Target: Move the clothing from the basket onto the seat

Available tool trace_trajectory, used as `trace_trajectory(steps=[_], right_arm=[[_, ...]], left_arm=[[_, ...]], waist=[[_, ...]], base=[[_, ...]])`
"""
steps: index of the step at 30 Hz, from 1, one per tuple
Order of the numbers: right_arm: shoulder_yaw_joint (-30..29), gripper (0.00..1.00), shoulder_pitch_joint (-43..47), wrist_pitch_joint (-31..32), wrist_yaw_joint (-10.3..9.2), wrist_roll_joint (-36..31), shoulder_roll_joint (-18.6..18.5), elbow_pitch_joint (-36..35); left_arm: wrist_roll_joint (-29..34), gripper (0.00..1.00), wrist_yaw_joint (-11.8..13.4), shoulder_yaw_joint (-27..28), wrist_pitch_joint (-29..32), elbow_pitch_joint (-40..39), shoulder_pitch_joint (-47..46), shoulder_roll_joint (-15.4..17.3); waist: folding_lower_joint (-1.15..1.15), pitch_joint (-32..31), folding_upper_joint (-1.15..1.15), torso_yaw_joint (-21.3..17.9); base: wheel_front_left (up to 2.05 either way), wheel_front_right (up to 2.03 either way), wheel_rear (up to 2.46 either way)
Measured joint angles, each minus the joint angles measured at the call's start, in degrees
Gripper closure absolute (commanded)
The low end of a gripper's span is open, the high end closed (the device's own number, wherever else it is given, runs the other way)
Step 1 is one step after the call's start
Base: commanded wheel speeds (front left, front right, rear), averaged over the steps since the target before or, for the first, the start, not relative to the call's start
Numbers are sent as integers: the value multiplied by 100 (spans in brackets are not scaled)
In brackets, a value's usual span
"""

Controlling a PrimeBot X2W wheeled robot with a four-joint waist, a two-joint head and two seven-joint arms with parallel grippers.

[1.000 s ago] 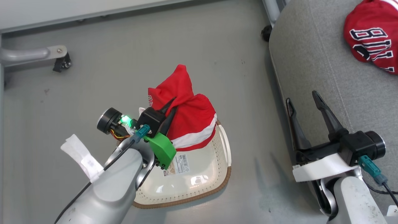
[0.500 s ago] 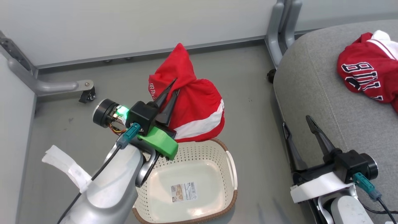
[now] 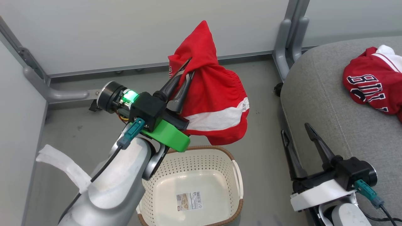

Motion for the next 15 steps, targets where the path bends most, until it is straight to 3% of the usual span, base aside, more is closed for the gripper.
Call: trace_trajectory(steps=[15], right_arm=[[1002,0,-432,0,0,-111,1,-202]], left_arm=[[-15,100,73,-116,40,-149,1,-27]], waist=[[0,63,0,33]], base=[[0,0,0]])
